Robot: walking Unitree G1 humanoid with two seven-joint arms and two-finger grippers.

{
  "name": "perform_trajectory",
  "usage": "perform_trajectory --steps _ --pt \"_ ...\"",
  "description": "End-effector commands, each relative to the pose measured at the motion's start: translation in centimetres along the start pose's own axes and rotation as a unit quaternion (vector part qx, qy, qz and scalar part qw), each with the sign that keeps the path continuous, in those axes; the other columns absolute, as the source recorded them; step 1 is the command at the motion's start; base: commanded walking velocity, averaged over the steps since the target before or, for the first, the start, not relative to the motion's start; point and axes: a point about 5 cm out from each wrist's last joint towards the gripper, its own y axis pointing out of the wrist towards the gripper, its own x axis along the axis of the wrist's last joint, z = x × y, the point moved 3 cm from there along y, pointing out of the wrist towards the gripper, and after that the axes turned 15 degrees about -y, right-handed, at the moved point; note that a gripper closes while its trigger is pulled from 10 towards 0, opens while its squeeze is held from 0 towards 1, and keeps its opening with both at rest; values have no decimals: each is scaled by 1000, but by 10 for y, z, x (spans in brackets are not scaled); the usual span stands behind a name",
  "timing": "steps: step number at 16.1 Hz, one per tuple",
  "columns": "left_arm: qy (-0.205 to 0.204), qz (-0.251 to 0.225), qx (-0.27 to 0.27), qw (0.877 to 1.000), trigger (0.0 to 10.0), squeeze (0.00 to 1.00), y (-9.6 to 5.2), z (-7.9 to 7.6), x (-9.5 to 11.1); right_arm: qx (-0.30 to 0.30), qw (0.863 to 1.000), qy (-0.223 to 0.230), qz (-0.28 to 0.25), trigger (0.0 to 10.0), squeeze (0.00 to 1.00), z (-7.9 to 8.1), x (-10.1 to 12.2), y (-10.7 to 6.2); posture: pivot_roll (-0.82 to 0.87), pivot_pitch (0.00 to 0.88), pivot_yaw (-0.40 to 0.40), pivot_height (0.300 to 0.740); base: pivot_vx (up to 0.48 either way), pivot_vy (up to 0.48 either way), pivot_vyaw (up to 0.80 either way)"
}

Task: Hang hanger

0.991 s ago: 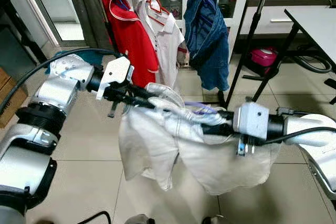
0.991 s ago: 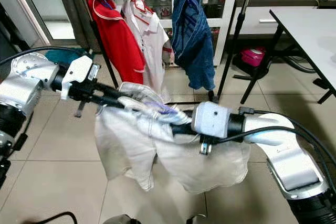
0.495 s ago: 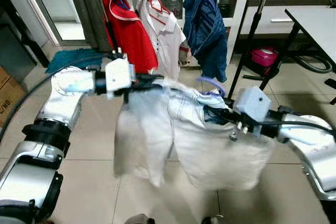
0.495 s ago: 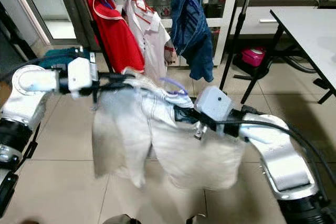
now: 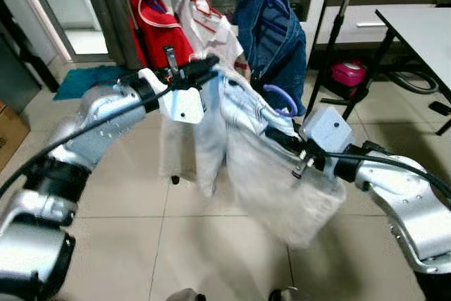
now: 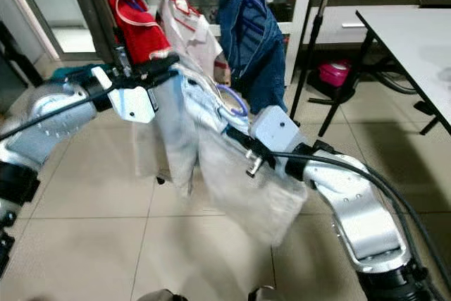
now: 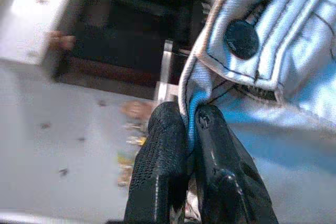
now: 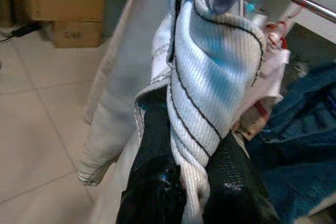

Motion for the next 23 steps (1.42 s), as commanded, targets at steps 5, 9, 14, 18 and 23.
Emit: perform_trajectory --steps 5,9,14,18,23 --pt "-24 83 210 974 0 0 -48 42 -29 -131 984 75 98 0 0 -22 -31 -9 -126 67 106 740 0 0 0" --pt "32 146 260 954 0 0 -93 45 -34 -267 952 126 80 0 0 -58 -27 -22 -115 74 97 740 0 0 0" --pt "-127 207 163 956 0 0 -81 -48 -45 -335 931 144 -21 0 0 -83 7 -23 -122 75 97 740 0 0 0" --pt "-257 247 117 927 0 0 -78 -91 -49 -352 922 150 -65 0 0 -92 20 -25 -126 74 99 740 0 0 0" --pt "-465 86 18 881 10000 0 -51 -107 9 -268 955 122 -46 0 0 -72 17 -5 -119 70 102 740 0 0 0"
